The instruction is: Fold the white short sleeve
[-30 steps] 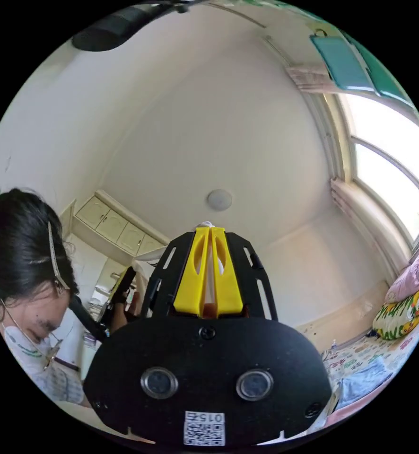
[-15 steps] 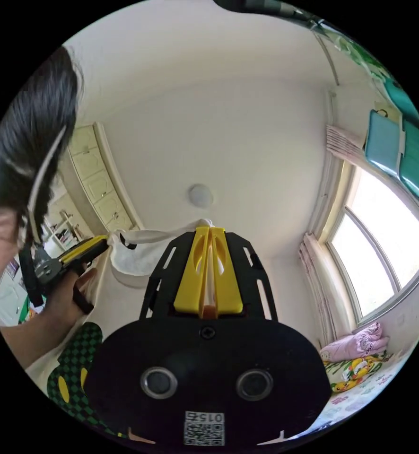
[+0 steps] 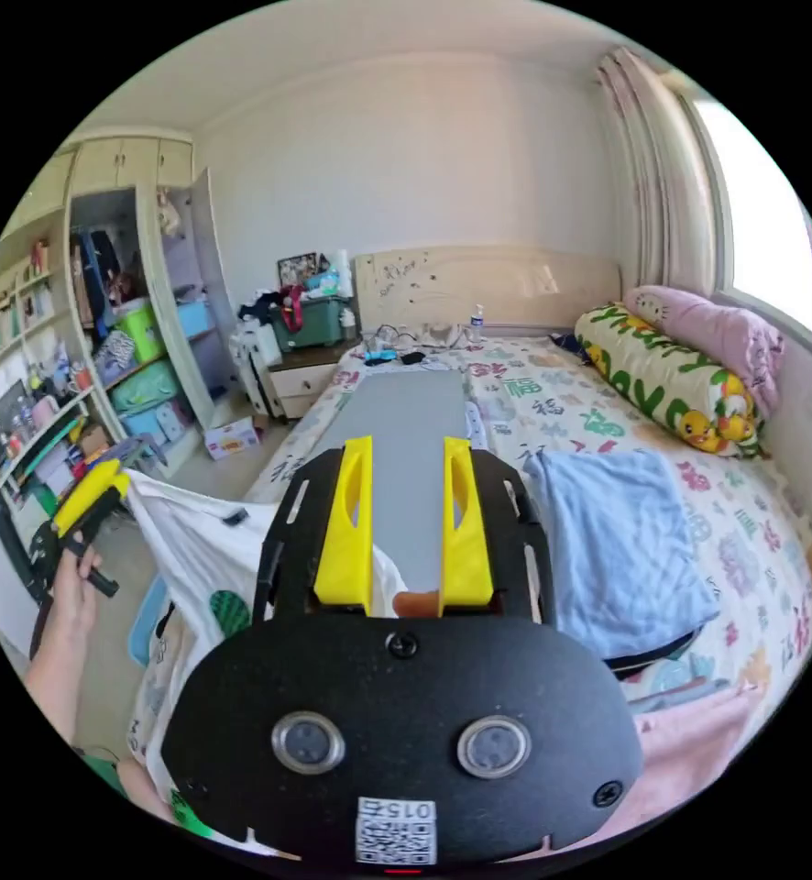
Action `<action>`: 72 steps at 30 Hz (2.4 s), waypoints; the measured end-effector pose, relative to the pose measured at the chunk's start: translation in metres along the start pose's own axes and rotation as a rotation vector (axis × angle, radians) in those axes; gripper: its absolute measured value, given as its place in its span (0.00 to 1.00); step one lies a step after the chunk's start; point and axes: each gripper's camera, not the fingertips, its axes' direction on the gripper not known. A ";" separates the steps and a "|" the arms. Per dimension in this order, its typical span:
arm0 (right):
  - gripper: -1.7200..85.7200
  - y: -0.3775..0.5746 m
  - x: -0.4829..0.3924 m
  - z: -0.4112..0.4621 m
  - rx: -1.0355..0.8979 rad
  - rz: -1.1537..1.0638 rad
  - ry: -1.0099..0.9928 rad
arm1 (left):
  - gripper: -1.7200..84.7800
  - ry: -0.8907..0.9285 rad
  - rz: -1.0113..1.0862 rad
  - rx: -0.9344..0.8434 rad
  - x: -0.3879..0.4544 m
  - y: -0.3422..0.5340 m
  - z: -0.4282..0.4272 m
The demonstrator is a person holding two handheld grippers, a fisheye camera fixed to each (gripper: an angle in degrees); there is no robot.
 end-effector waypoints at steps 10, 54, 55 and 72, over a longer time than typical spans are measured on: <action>0.14 0.238 0.053 -0.115 -0.282 -0.236 -0.458 | 0.20 0.674 -0.009 -0.211 -0.021 0.138 -0.170; 0.15 0.510 -0.036 -0.441 -0.727 -0.229 -0.204 | 0.14 0.645 -0.292 -0.735 -0.124 0.082 -0.299; 0.15 0.519 -0.040 -0.451 -0.715 -0.235 -0.165 | 0.14 0.671 -0.277 -0.769 -0.117 0.083 -0.293; 0.10 0.570 -0.046 -0.529 -0.699 -0.156 -0.081 | 0.10 0.603 -0.127 -1.038 -0.098 0.062 -0.255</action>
